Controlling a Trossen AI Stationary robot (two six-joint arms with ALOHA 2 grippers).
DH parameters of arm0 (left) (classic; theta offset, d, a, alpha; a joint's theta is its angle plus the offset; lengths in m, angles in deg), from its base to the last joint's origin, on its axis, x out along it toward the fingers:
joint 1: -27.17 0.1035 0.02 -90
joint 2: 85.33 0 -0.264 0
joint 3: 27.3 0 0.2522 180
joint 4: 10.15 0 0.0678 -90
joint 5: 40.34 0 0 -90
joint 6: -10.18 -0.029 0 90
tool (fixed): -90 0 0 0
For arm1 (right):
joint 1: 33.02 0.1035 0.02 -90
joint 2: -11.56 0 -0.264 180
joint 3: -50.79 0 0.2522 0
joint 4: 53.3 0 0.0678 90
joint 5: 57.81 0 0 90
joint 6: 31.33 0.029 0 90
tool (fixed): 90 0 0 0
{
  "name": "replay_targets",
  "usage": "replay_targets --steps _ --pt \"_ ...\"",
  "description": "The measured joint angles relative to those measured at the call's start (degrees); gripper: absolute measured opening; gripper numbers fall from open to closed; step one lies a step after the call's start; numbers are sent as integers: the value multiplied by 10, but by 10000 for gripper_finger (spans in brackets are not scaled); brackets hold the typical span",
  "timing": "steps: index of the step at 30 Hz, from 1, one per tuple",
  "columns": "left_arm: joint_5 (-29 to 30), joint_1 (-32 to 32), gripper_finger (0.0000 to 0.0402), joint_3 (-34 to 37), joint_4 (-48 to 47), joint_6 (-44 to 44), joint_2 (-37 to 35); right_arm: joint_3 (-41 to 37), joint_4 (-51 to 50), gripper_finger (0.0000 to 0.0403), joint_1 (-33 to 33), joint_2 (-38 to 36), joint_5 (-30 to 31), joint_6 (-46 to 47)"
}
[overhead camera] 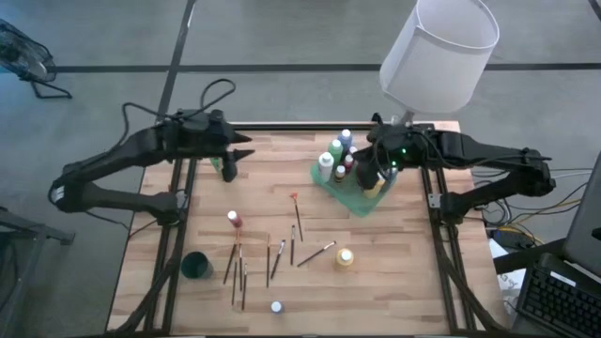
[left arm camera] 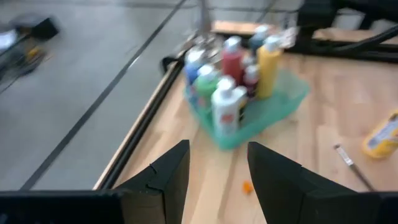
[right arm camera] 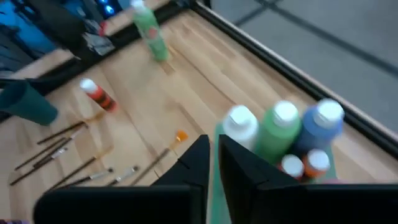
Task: Pick & Place Paint Supplies
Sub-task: Put the big green paint bottle into the green bin
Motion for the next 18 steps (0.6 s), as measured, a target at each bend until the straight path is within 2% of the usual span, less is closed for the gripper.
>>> replay_targets --steps 3,9,14,18 --pt "53 0 167 0 -58 39 -33 0 36 11 27 1 8 -17" --pt "167 0 167 0 -202 136 -71 0 101 14 57 5 15 -19" --pt "192 0 167 0 -272 165 -71 0 134 9 64 5 50 -29" --pt "207 1 167 1 -320 174 -72 0 148 9 64 4 53 -30"
